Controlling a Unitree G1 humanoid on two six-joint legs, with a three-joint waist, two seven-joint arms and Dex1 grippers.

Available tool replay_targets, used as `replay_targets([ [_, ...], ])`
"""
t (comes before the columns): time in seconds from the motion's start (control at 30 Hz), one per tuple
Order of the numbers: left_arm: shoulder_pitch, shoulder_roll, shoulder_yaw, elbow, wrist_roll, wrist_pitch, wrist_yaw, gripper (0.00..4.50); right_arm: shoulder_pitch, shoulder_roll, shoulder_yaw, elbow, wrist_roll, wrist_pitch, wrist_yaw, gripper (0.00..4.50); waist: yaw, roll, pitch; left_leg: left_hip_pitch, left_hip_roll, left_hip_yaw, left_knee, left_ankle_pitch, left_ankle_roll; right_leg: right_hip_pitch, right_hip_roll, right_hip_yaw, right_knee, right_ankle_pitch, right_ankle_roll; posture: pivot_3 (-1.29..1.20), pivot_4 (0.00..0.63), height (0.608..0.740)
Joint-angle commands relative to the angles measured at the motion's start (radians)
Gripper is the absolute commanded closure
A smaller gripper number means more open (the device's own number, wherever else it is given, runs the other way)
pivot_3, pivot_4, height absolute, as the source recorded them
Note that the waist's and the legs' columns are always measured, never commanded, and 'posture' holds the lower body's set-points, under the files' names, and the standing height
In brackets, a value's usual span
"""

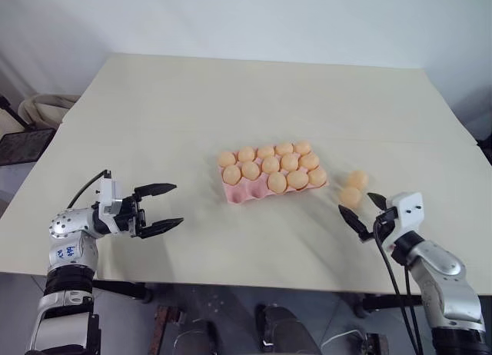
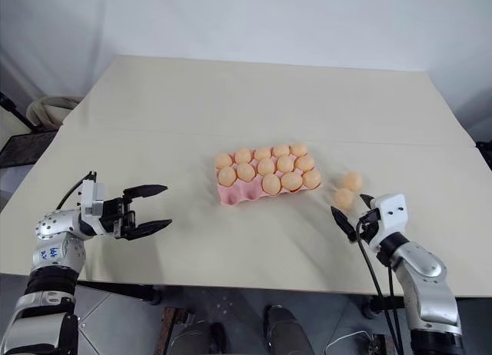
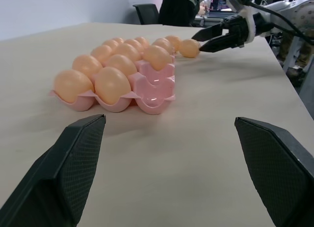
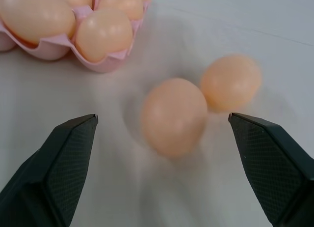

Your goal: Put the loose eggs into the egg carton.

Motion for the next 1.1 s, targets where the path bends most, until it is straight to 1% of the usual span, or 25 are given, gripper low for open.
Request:
replay_targets([
  [0.03, -0.016, 0.013, -0.027, -0.012, -0.037, 0.001, -0.113, 0.00, -0.036, 0.012, 0.016, 0.038, -0.026, -0.009, -0.029, 0.03, 0.001, 0.000, 0.000, 0.000, 0.000, 0.000, 0.000, 0.000, 0.000, 0.000, 0.000, 0.000, 0.000, 0.000, 0.000, 0.00, 0.150, 0.740],
  [0.3, -0.022, 0.025, -0.062, -0.013, -0.063, -0.001, -0.113, 0.00, -0.108, 0.047, 0.038, 0.119, -0.048, 0.023, -0.085, 0.03, 0.000, 0.000, 0.000, 0.000, 0.000, 0.000, 0.000, 0.000, 0.000, -0.001, 0.000, 0.000, 0.000, 0.000, 0.000, 0.00, 0.150, 0.740],
  [0.4, -0.018, 0.030, -0.070, -0.018, -0.073, -0.001, -0.113, 0.00, -0.109, 0.058, 0.037, 0.133, -0.052, 0.006, -0.097, 0.61, 0.000, 0.000, 0.000, 0.000, 0.000, 0.000, 0.000, 0.000, 0.000, -0.001, 0.000, 0.000, 0.000, 0.000, 0.000, 0.00, 0.150, 0.740],
  [0.6, -0.007, 0.037, -0.082, -0.030, -0.092, -0.001, -0.113, 0.00, -0.084, 0.058, 0.037, 0.097, -0.047, -0.001, -0.088, 2.66, 0.000, 0.000, 0.000, 0.000, 0.000, 0.000, 0.001, 0.000, 0.000, 0.000, 0.000, 0.000, 0.001, 0.000, 0.000, 0.00, 0.150, 0.740],
  [0.67, -0.002, 0.039, -0.085, -0.034, -0.096, -0.001, -0.113, 0.00, -0.069, 0.049, 0.035, 0.055, -0.040, 0.008, -0.081, 3.00, 0.001, 0.000, 0.000, 0.000, 0.000, 0.000, 0.001, 0.000, 0.000, -0.001, 0.000, 0.000, 0.001, 0.000, 0.000, 0.00, 0.150, 0.740],
  [0.8, 0.006, 0.042, -0.090, -0.052, -0.108, 0.018, -0.113, 0.00, -0.027, 0.021, 0.043, -0.139, 0.014, 0.095, -0.047, 3.12, 0.002, 0.001, 0.000, -0.001, 0.000, 0.000, 0.000, 0.000, 0.000, -0.001, 0.000, 0.000, 0.001, 0.000, 0.000, 0.00, 0.150, 0.740],
  [0.9, 0.014, 0.044, -0.097, -0.066, -0.119, 0.015, -0.113, 0.00, -0.036, 0.004, 0.050, -0.247, 0.042, 0.170, -0.047, 3.12, -0.003, 0.001, 0.001, -0.001, 0.000, 0.000, 0.000, 0.000, 0.000, -0.001, 0.000, 0.000, 0.001, 0.000, 0.000, 0.00, 0.150, 0.740],
  [1.0, 0.017, 0.045, -0.110, -0.088, -0.137, 0.017, -0.113, 0.00, -0.119, -0.004, 0.086, -0.346, 0.082, 0.275, -0.059, 3.12, -0.012, 0.001, 0.001, 0.000, 0.000, 0.000, 0.001, 0.000, 0.000, -0.001, 0.000, 0.001, 0.003, 0.000, 0.000, 0.00, 0.150, 0.740],
  [1.1, 0.019, 0.043, -0.132, -0.114, -0.159, 0.019, -0.113, 0.00, -0.211, 0.013, 0.145, -0.354, 0.087, 0.332, -0.062, 3.12, -0.020, 0.001, 0.000, 0.000, 0.000, 0.000, 0.001, 0.001, 0.000, -0.002, 0.000, 0.000, 0.004, 0.000, 0.000, 0.00, 0.150, 0.740],
])
